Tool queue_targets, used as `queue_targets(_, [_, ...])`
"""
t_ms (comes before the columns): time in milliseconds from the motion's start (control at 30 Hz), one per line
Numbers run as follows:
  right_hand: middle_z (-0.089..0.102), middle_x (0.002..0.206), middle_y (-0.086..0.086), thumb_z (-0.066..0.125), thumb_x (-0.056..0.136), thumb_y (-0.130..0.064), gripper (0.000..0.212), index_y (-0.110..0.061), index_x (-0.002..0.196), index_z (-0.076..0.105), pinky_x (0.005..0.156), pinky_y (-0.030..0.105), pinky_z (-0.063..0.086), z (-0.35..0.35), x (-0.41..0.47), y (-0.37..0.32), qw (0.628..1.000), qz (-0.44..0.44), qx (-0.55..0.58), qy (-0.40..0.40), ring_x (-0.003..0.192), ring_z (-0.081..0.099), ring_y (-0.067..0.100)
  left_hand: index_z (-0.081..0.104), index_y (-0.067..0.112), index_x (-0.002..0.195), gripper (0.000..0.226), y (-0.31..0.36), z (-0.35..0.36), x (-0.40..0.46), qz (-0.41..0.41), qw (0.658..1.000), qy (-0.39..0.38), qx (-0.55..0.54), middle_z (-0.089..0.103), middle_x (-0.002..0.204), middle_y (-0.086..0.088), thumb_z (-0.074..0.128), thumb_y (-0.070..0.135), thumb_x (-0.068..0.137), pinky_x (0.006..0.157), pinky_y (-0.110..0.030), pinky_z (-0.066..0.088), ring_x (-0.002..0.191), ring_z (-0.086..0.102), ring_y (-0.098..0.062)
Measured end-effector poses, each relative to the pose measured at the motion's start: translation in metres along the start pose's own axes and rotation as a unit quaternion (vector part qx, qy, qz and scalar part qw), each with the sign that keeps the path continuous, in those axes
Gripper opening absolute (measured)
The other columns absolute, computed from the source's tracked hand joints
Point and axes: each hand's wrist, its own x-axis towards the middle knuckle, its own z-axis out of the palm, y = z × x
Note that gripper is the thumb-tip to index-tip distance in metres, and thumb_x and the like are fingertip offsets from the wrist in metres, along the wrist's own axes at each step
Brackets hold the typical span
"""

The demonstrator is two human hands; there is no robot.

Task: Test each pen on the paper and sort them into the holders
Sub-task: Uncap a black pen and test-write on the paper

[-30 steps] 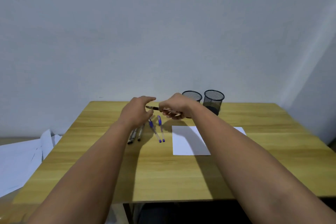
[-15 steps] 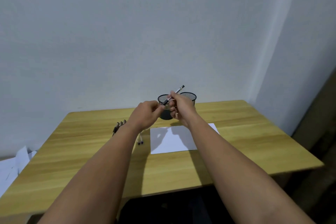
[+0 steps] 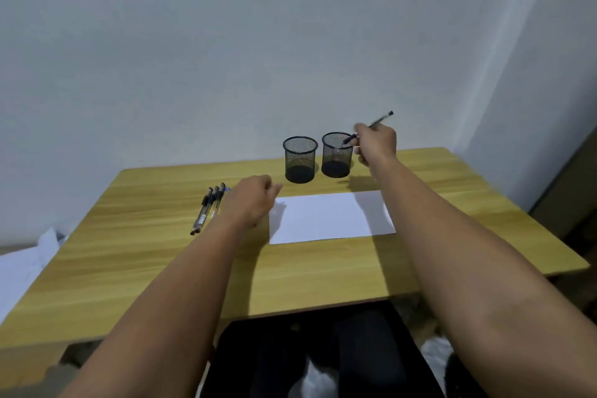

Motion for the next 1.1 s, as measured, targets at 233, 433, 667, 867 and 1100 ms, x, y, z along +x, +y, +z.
queue_targets(233, [0.078, 0.093, 0.005, 0.053, 0.106, -0.039, 0.026, -0.020, 0.103, 0.071, 0.077, 0.043, 0.058, 0.001, -0.035, 0.087, 0.936, -0.199, -0.281, -0.076, 0.090, 0.072, 0.031, 0.071, 0.022, 0.112, 0.035, -0.011, 0.019, 0.033, 0.000, 0.974, 0.028, 0.224, 0.062, 0.112, -0.006, 0.052, 0.049, 0.099, 0.092, -0.048, 0.047, 0.109, 0.057, -0.030])
queue_targets(433, [0.073, 0.127, 0.000, 0.052, 0.108, -0.034, 0.030, -0.022, 0.134, 0.061, 0.101, 0.044, 0.043, 0.003, -0.049, 0.124, 0.843, -0.237, -0.465, -0.132, 0.118, 0.065, 0.028, 0.071, 0.015, 0.114, 0.037, -0.012, 0.034, 0.045, -0.037, 0.971, 0.001, 0.237, 0.062, 0.116, -0.009, 0.055, 0.043, 0.097, 0.094, -0.049, 0.042, 0.113, 0.053, -0.032])
queue_targets(667, [0.069, 0.133, 0.002, 0.058, 0.107, -0.028, 0.029, -0.018, 0.134, 0.064, 0.116, 0.051, 0.039, -0.006, -0.050, 0.142, 0.845, -0.251, -0.447, -0.152, 0.122, 0.063, 0.025, 0.067, 0.019, 0.126, 0.039, -0.017, 0.044, 0.028, 0.032, 0.989, 0.042, 0.141, 0.063, 0.124, -0.007, 0.050, 0.042, 0.099, 0.091, -0.046, 0.049, 0.116, 0.055, -0.031])
queue_targets(867, [0.067, 0.136, 0.003, 0.056, 0.108, -0.027, 0.030, -0.016, 0.135, 0.062, 0.120, 0.052, 0.033, -0.028, -0.054, 0.144, 0.849, -0.239, -0.446, -0.152, 0.125, 0.061, 0.026, 0.067, 0.021, 0.125, 0.039, -0.014, 0.053, -0.007, 0.149, 0.984, 0.012, 0.095, 0.065, 0.128, 0.006, 0.049, 0.045, 0.100, 0.074, -0.032, 0.044, 0.116, 0.060, -0.019])
queue_targets(1100, [0.068, 0.136, 0.003, 0.058, 0.108, -0.030, 0.032, -0.018, 0.137, 0.062, 0.121, 0.054, 0.035, -0.056, -0.048, 0.141, 0.853, -0.233, -0.445, -0.143, 0.118, 0.064, 0.026, 0.061, 0.021, 0.106, 0.053, -0.003, 0.060, -0.022, 0.164, 0.979, -0.052, 0.110, 0.061, 0.130, 0.007, 0.041, 0.069, 0.093, 0.079, -0.034, 0.051, 0.116, 0.059, -0.020])
